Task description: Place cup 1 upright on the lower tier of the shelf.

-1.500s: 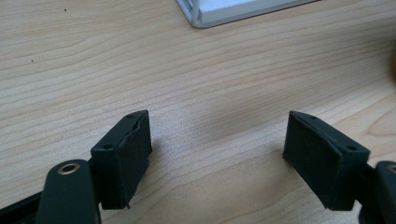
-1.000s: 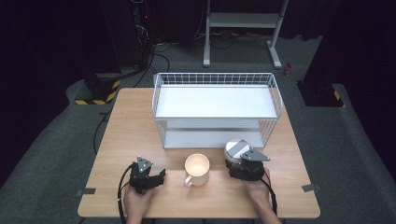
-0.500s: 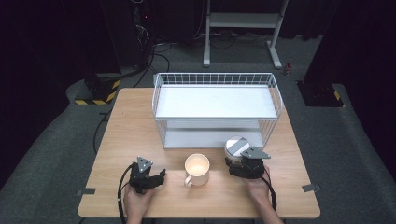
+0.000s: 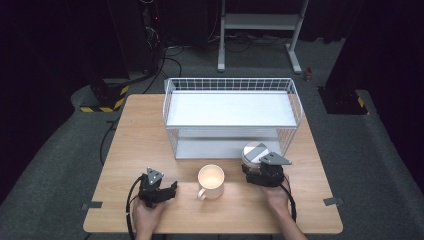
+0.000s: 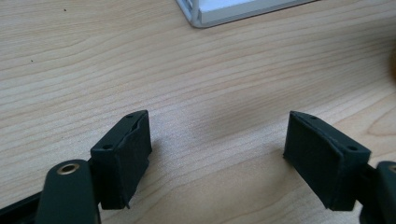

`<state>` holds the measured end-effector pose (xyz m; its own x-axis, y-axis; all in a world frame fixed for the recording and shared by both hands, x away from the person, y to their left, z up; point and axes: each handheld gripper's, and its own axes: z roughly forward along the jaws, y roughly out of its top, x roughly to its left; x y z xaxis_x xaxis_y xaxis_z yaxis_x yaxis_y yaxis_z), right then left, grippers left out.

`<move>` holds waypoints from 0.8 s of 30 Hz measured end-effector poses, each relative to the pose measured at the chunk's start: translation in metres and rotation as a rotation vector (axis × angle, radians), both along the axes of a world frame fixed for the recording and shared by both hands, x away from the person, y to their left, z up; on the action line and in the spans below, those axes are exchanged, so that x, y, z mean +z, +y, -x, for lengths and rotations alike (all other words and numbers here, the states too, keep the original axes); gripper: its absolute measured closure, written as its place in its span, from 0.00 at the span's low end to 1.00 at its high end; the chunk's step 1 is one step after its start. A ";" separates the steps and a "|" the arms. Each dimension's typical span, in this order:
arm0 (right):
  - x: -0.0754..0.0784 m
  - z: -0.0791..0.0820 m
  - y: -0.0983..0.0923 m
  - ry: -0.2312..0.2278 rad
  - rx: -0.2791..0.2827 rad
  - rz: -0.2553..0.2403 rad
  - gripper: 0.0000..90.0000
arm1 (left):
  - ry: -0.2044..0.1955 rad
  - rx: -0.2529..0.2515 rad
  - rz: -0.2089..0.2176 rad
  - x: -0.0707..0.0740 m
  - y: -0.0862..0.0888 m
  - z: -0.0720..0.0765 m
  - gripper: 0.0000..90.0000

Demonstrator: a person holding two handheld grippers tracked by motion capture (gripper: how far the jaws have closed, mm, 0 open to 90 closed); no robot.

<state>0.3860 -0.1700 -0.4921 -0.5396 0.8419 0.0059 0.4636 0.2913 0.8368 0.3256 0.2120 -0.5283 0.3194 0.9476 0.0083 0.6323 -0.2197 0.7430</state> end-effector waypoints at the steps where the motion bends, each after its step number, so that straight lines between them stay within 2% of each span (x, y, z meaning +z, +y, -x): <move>1: 0.001 -0.001 0.000 0.000 -0.001 -0.001 0.21 | 0.000 0.001 0.002 0.000 0.000 0.000 0.26; 19: 0.007 -0.023 -0.001 0.009 -0.028 -0.008 0.21 | 0.001 0.000 0.001 0.000 0.000 0.000 0.26; 24: 0.007 -0.030 -0.001 0.033 -0.052 -0.019 0.21 | 0.000 0.000 0.000 0.000 0.000 0.000 0.26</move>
<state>0.4159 -0.1705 -0.4849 -0.4941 0.8685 0.0393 0.5051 0.2500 0.8261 0.3255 0.2119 -0.5283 0.3196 0.9475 0.0079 0.6326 -0.2195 0.7428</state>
